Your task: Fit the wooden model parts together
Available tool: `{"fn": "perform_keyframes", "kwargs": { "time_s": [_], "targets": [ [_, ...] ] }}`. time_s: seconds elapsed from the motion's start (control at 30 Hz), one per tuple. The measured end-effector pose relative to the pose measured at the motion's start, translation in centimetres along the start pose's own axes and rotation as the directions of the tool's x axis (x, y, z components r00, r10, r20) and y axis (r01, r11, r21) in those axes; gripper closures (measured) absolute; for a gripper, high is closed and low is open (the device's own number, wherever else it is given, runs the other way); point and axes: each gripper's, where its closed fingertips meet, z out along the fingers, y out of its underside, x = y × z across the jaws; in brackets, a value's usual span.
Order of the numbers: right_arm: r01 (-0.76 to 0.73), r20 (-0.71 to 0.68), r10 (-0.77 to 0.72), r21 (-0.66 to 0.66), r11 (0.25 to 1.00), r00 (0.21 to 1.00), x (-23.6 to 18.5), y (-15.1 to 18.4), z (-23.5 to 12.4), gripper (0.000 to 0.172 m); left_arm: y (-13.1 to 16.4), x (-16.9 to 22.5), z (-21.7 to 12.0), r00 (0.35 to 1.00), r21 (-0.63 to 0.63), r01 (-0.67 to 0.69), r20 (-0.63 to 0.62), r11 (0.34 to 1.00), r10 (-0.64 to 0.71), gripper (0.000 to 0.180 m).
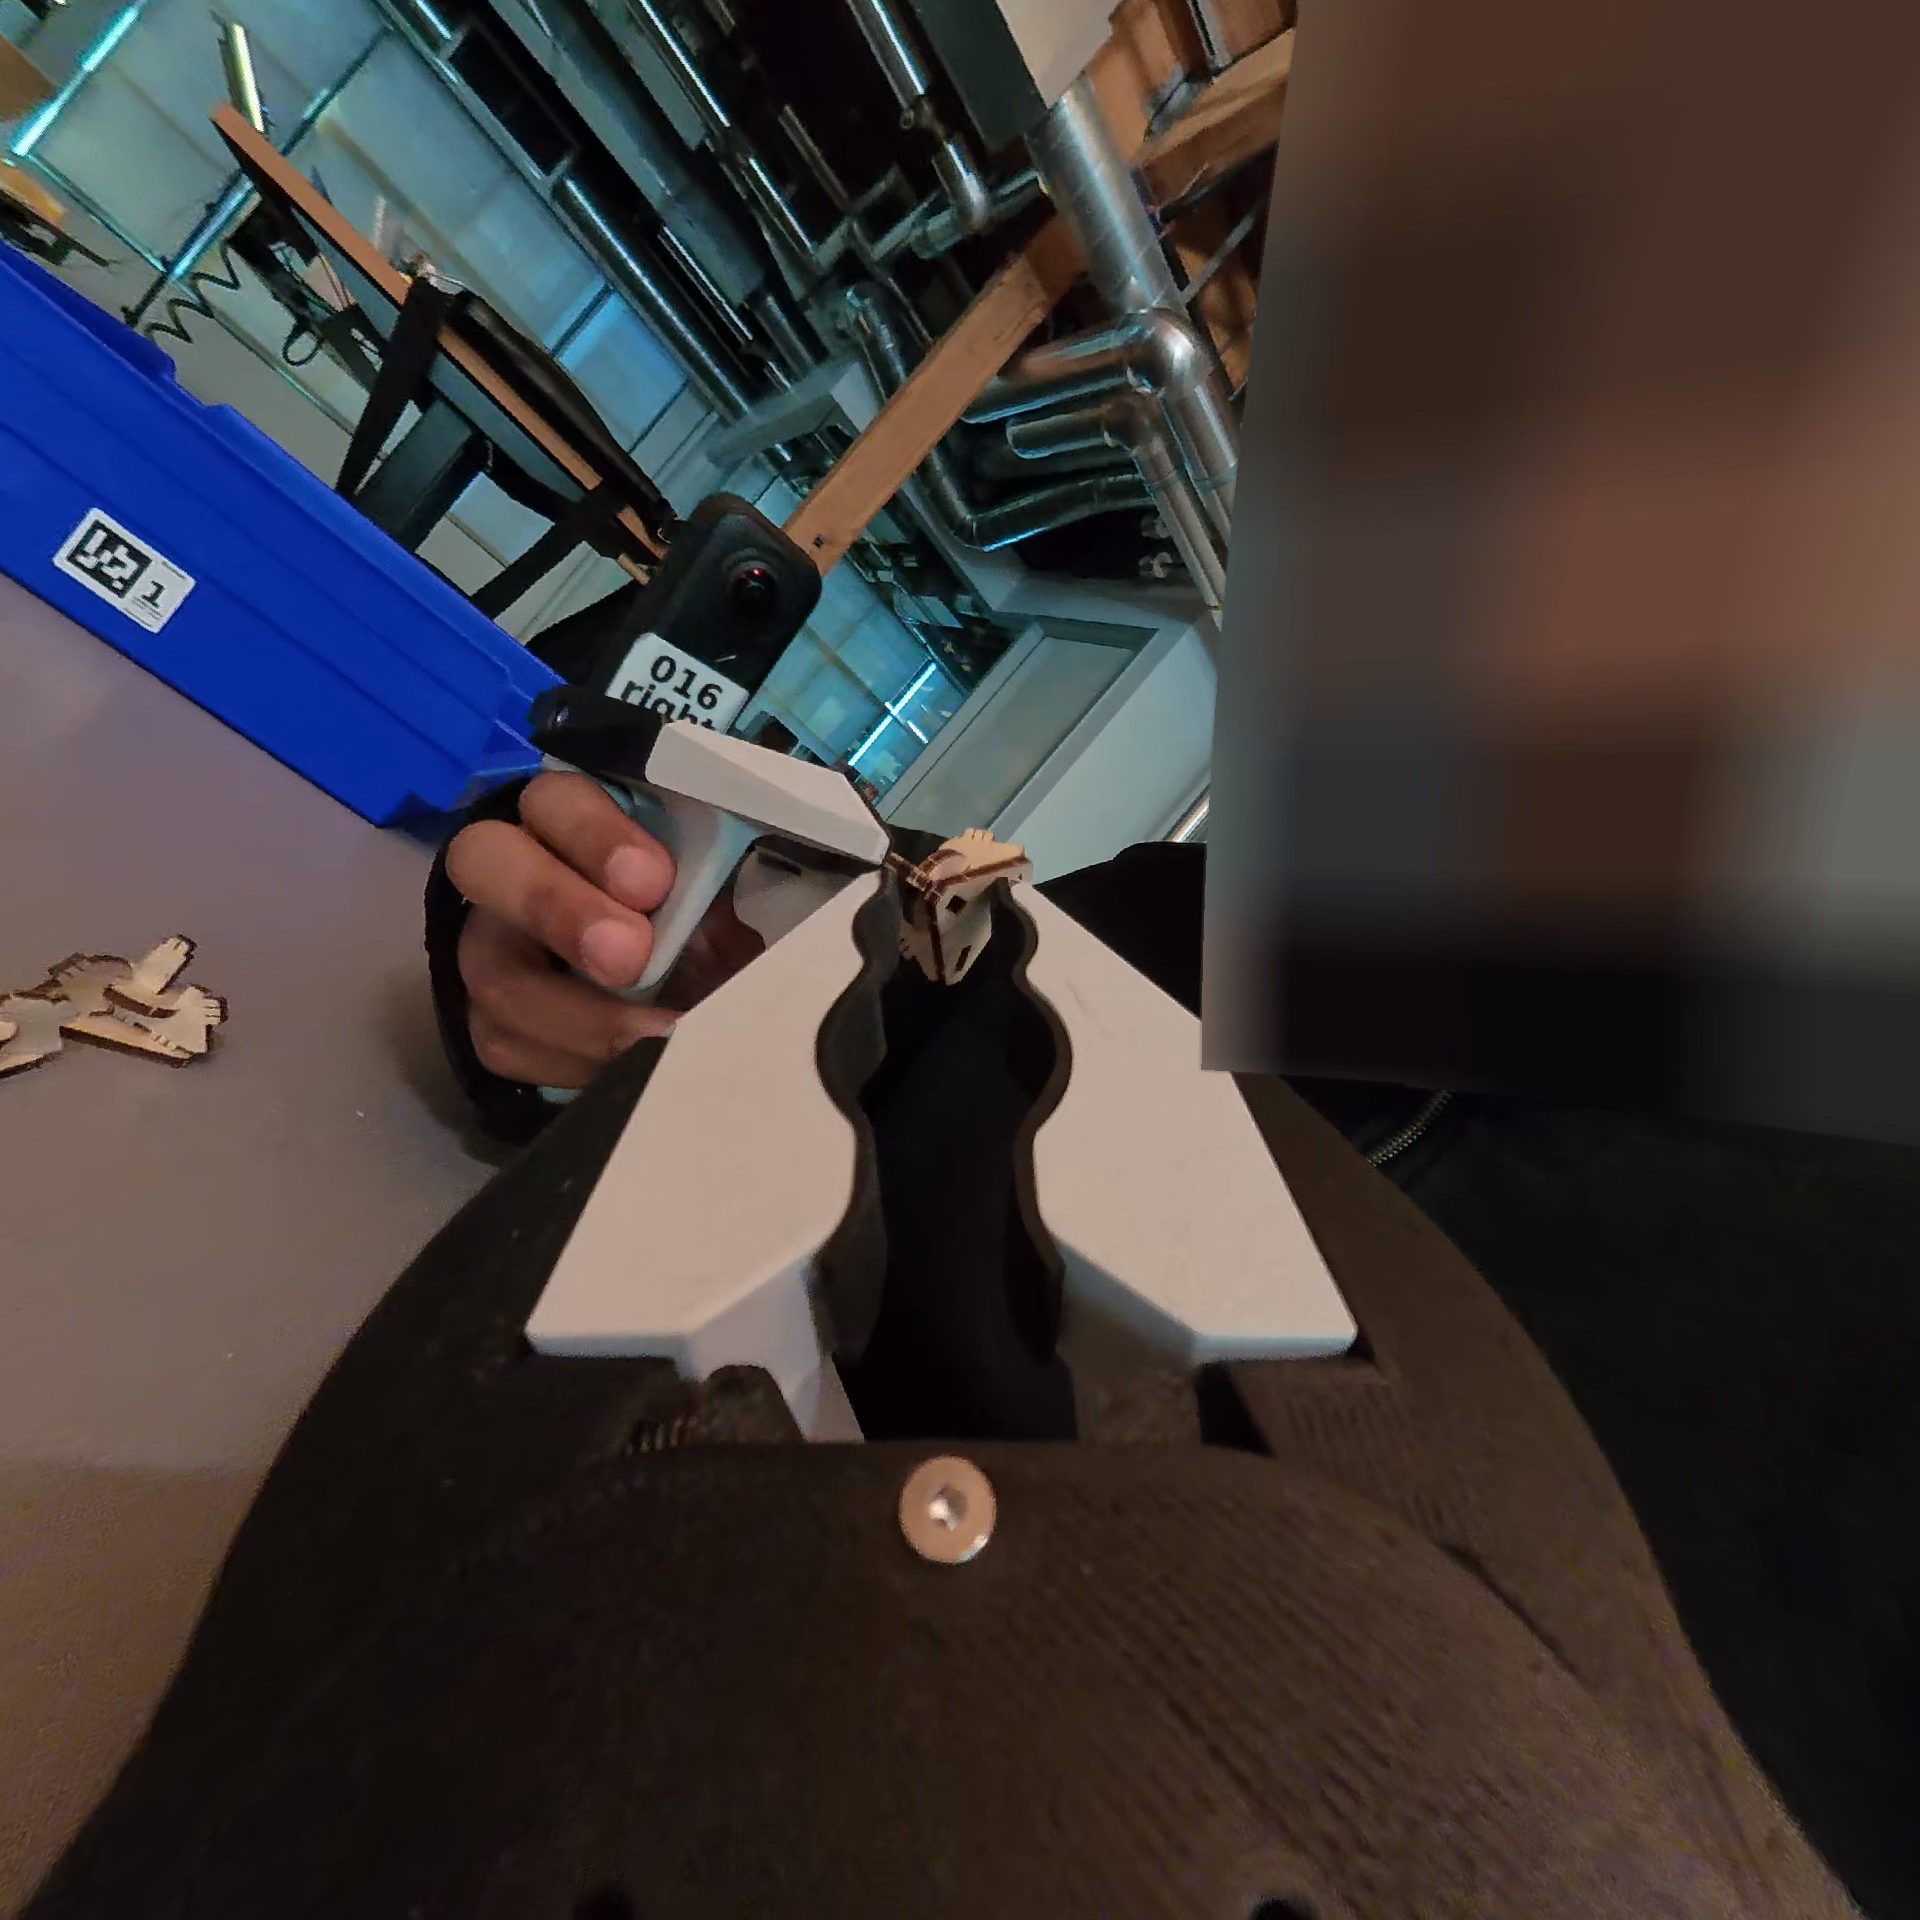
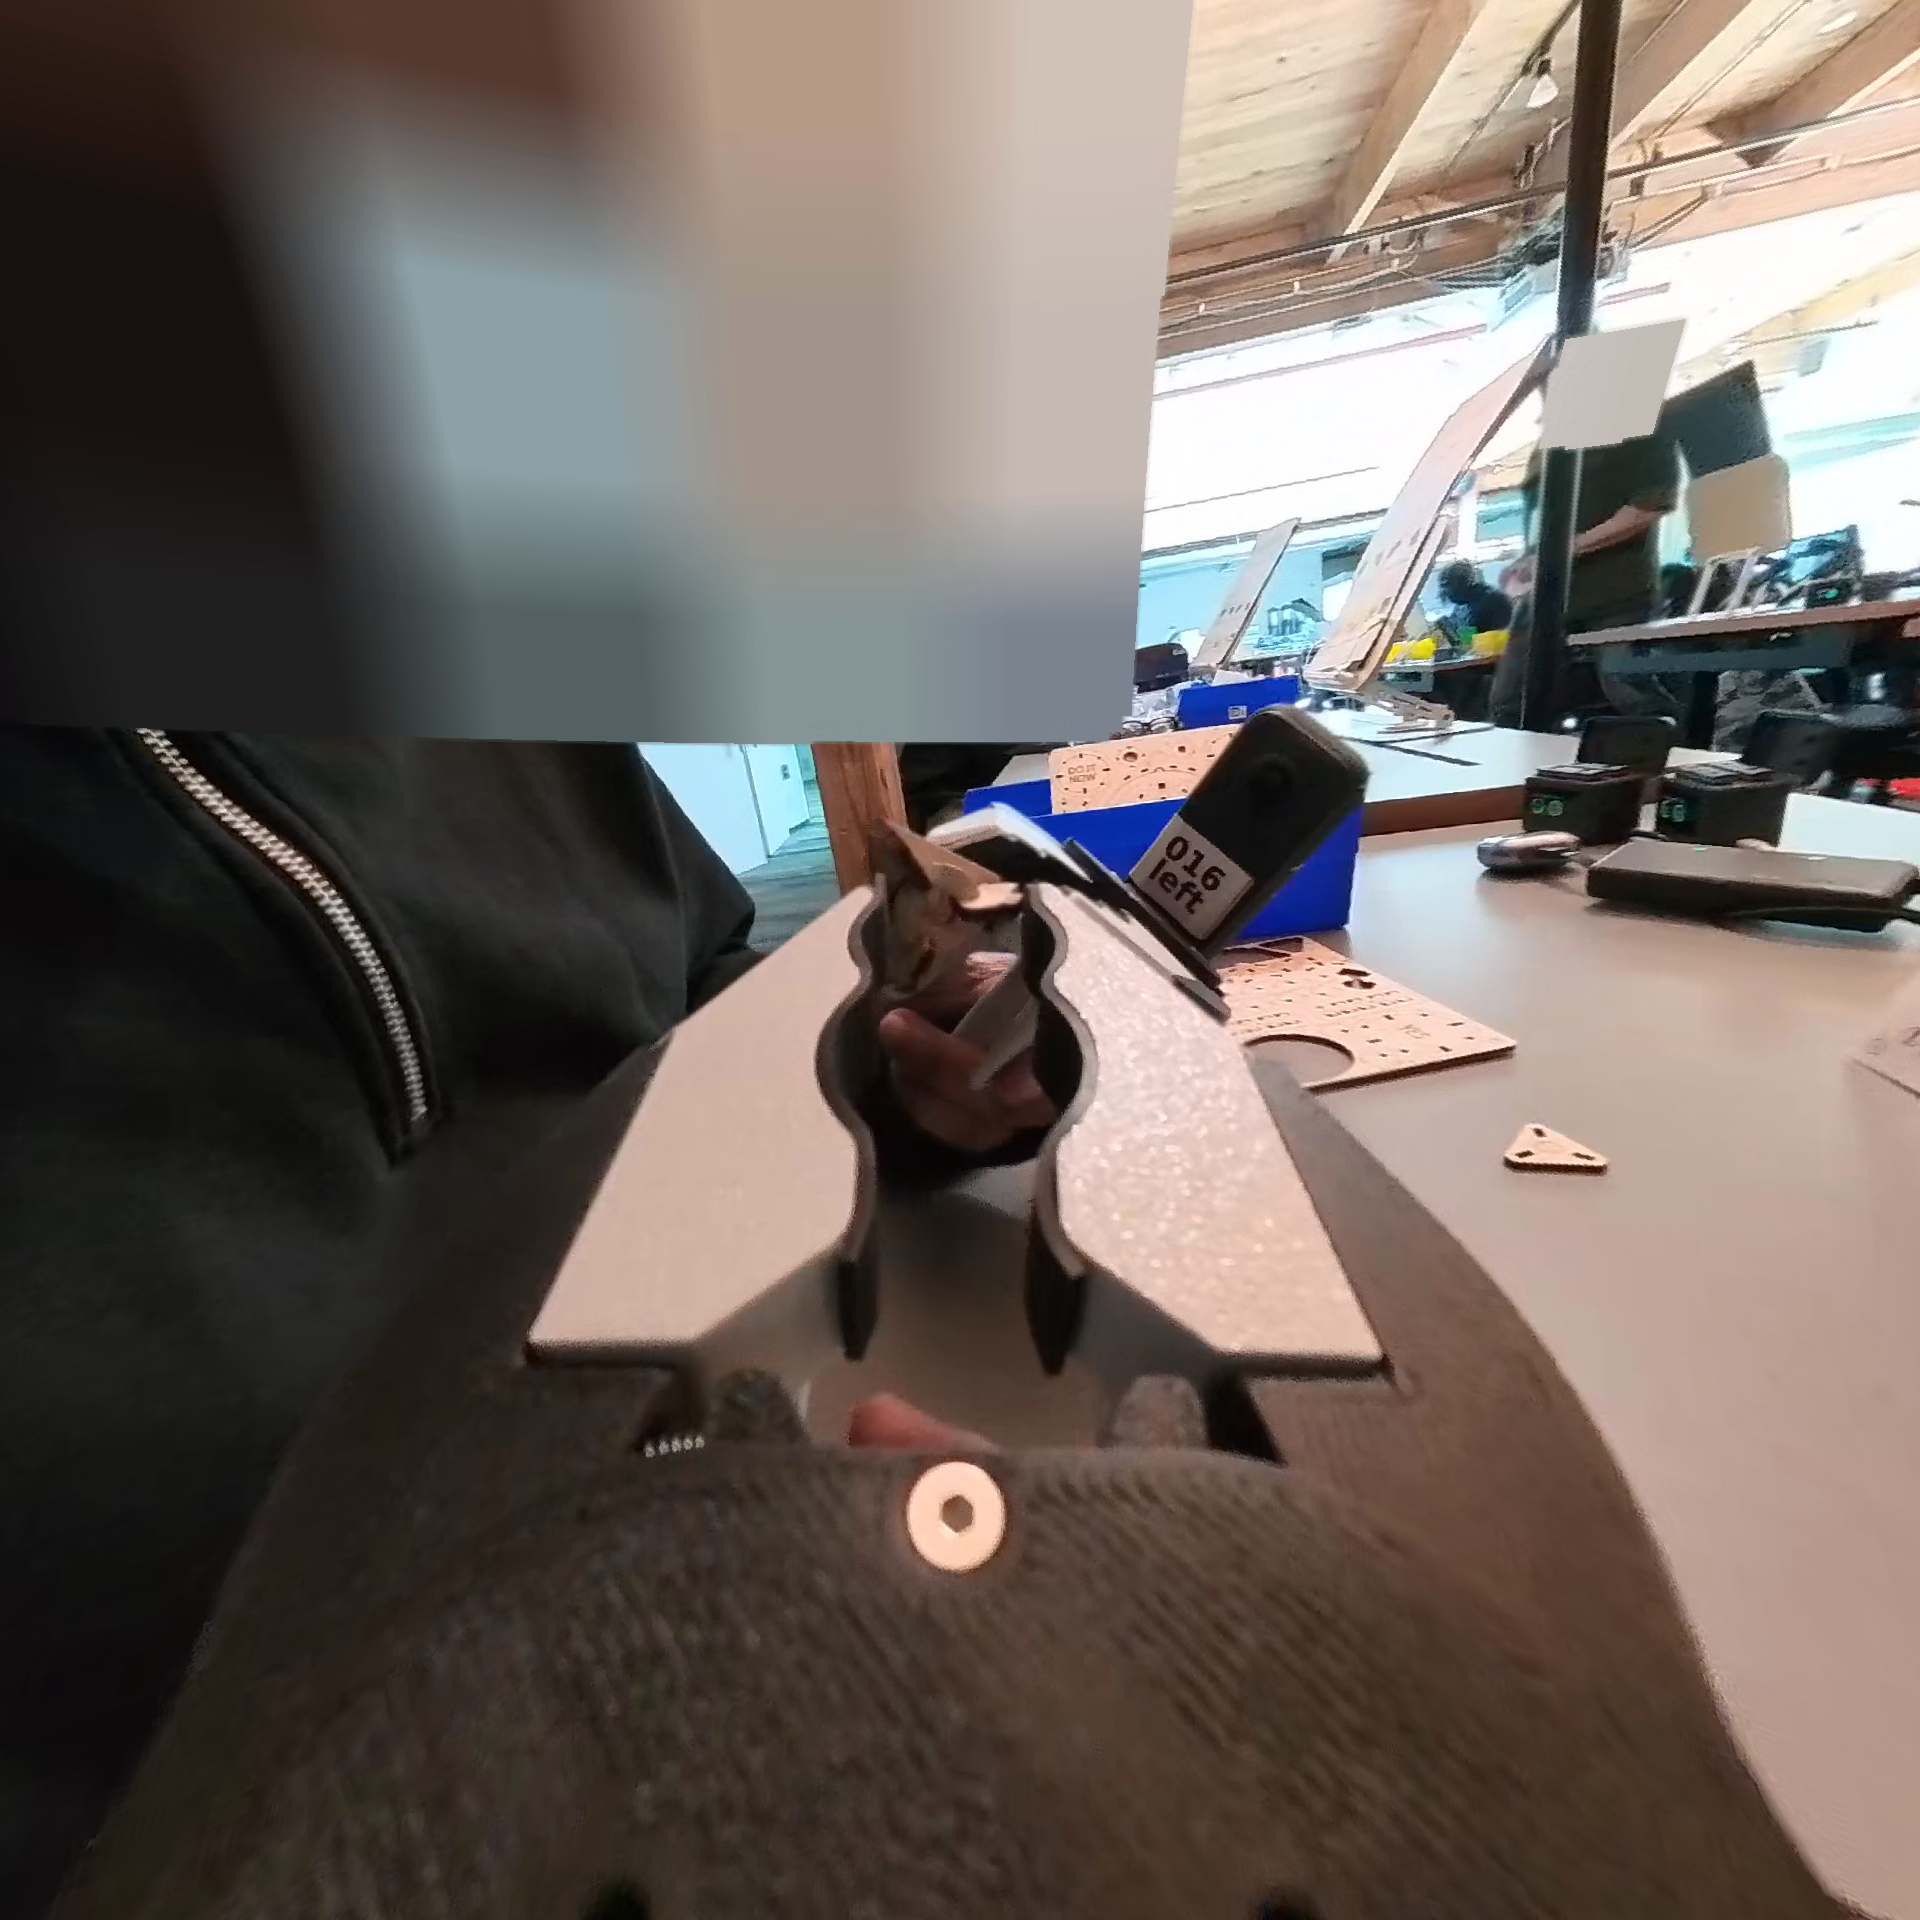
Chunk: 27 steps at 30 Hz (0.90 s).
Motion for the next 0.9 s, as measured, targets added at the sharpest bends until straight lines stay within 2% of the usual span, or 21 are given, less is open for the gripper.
{"fn": "perform_keyframes", "kwargs": {
  "time_s": [0.13,0.37,0.53,0.6,0.73,0.9],
  "targets": [
    [-0.003,-0.031,0.004,0.009,1.0,1.0,0.5,-0.1,-0.1,0.149,-0.3,0.0,-0.3,1.0,0.018,-0.015,0.005,1.0,0.015,0.174],
    [0.028,-0.116,-0.028,0.003,1.0,0.993,1.7,-0.1,-0.3,0.147,-0.9,0.0,-0.8,0.995,0.042,-0.083,0.05,0.996,0.081,0.176],
    [0.175,-0.226,-0.171,-0.003,0.985,0.959,2.4,-0.4,-0.2,0.121,-2.4,-0.2,-1.8,0.983,0.135,-0.154,0.118,0.979,0.139,0.177],
    [0.255,-0.278,-0.249,-0.017,0.967,0.928,2.6,-0.4,0.1,0.117,-2.8,-0.2,-2.0,0.979,0.163,-0.174,0.133,0.971,0.154,0.178],
    [0.307,-0.338,-0.284,0.017,0.951,0.897,2.9,-1.0,0.3,0.12,-2.7,0.1,-1.4,0.975,0.202,-0.204,0.127,0.958,0.181,0.178],
    [0.339,-0.318,-0.308,0.046,0.94,0.897,2.1,-1.5,0.3,0.133,-1.8,0.2,-0.1,0.99,0.255,-0.141,0.064,0.957,0.129,0.178]
  ]
}}
